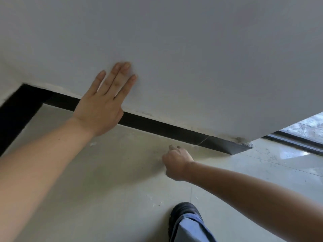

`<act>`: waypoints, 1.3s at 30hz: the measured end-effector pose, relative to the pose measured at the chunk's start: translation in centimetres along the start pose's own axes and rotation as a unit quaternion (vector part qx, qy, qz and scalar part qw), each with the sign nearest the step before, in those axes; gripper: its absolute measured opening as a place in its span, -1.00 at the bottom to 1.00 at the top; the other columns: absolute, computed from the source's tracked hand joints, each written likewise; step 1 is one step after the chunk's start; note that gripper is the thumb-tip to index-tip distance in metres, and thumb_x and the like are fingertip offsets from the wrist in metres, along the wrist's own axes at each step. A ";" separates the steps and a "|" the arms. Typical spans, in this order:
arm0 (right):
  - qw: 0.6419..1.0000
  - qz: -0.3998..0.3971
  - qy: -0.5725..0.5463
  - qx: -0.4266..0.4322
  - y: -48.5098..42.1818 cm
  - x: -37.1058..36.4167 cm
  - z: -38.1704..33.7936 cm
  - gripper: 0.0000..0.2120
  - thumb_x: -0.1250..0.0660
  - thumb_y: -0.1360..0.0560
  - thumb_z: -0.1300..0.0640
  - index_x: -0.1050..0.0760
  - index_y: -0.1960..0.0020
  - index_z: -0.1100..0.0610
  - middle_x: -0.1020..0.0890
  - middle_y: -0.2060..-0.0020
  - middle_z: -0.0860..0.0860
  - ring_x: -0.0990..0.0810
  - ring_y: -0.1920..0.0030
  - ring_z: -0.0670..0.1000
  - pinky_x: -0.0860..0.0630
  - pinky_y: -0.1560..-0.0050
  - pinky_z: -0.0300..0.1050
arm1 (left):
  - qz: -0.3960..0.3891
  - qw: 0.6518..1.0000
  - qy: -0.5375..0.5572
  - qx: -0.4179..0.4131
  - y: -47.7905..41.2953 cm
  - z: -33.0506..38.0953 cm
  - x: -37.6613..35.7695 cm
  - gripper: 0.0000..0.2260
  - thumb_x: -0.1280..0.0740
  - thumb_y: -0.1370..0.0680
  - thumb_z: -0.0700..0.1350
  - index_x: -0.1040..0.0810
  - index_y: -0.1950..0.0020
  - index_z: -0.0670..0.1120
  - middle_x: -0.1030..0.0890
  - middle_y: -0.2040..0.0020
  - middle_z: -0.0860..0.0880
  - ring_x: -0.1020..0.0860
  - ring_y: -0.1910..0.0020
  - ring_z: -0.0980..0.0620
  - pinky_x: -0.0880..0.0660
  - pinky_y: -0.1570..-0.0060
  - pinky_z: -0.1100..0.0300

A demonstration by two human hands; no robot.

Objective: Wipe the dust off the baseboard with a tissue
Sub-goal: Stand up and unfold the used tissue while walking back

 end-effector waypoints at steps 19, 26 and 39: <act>0.916 0.004 -0.385 0.112 19.7 38.8 -20.3 -0.52 -0.23 -0.49 0.21 -0.36 -0.40 0.04 -0.57 -0.14 0.04 -0.56 -0.04 0.01 -0.53 0.08 -0.16 | -0.317 0.732 0.267 0.541 15.7 -10.1 39.3 -0.51 -0.07 -0.66 -0.03 -0.09 -0.58 -0.08 0.14 -0.59 -0.09 0.19 -0.56 -0.04 -0.01 -0.51 0.09; 0.912 -0.006 -0.309 0.269 38.0 56.7 -26.8 -0.64 -0.24 -0.49 0.16 -0.44 -0.27 -0.03 -0.58 -0.01 -0.07 -0.55 0.12 -0.11 -0.44 0.28 -0.33 | -0.193 0.639 0.258 0.699 16.2 -11.8 67.1 -0.58 -0.08 -0.66 -0.05 -0.21 -0.53 -0.04 -0.04 -0.58 -0.02 0.08 -0.56 0.05 -0.12 -0.47 0.12; 0.784 -0.121 -0.064 0.605 69.2 57.4 -49.6 -0.91 -0.32 -0.41 0.16 -0.47 0.14 -0.01 -0.61 0.23 -0.05 -0.57 0.23 -0.04 -0.49 0.25 -0.15 | -0.014 0.410 0.010 0.912 35.9 7.5 100.8 -0.60 -0.10 -0.65 -0.04 -0.28 -0.51 0.02 -0.13 -0.56 0.07 0.01 -0.55 0.15 -0.12 -0.43 0.26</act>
Point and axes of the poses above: each hand's wrist, its own y-axis away from the middle knuckle, its own x-axis out of the back of the hand, z = x × y, the point moved 1 cm from there along -y, towards the middle knuckle
